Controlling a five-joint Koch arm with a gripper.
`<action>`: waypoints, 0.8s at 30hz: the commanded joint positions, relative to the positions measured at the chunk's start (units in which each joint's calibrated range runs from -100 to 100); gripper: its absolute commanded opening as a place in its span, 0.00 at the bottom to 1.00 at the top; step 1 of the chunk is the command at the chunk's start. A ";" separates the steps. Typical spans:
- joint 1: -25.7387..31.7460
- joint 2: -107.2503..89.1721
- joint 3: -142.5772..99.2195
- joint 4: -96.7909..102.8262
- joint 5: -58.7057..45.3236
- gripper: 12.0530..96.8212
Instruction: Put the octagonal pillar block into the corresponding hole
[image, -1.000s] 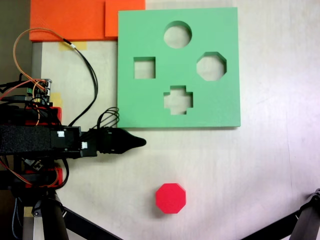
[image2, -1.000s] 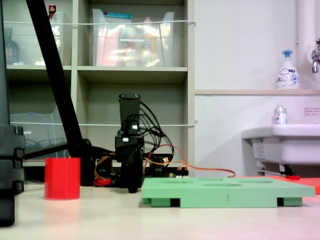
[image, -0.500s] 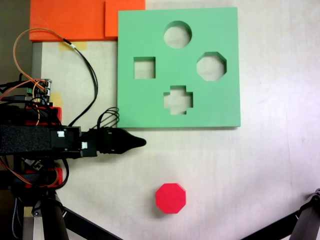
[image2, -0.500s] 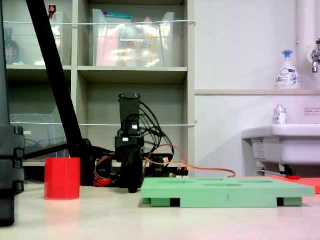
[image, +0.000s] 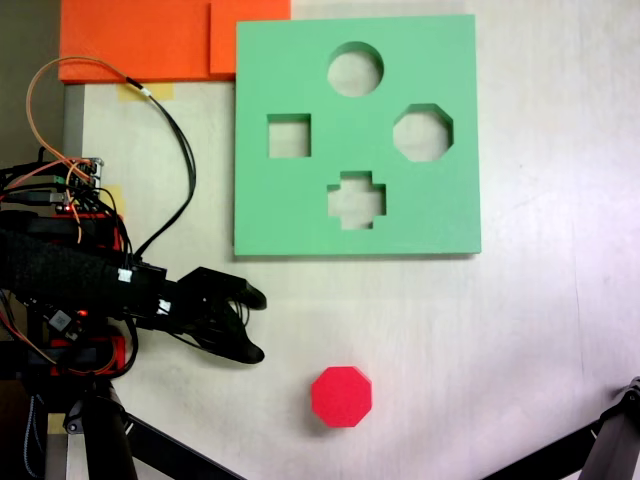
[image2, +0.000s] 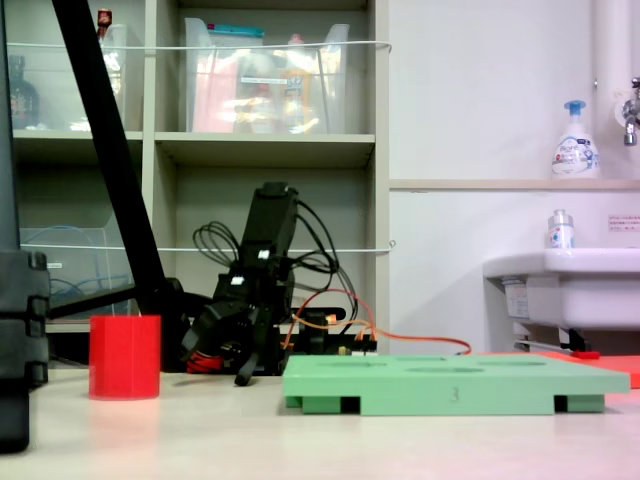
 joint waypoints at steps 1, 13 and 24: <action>-0.98 -0.41 -0.96 -8.25 3.57 0.40; -3.61 -0.41 35.13 -56.01 8.50 0.30; -5.18 -0.41 50.78 -59.67 4.98 0.57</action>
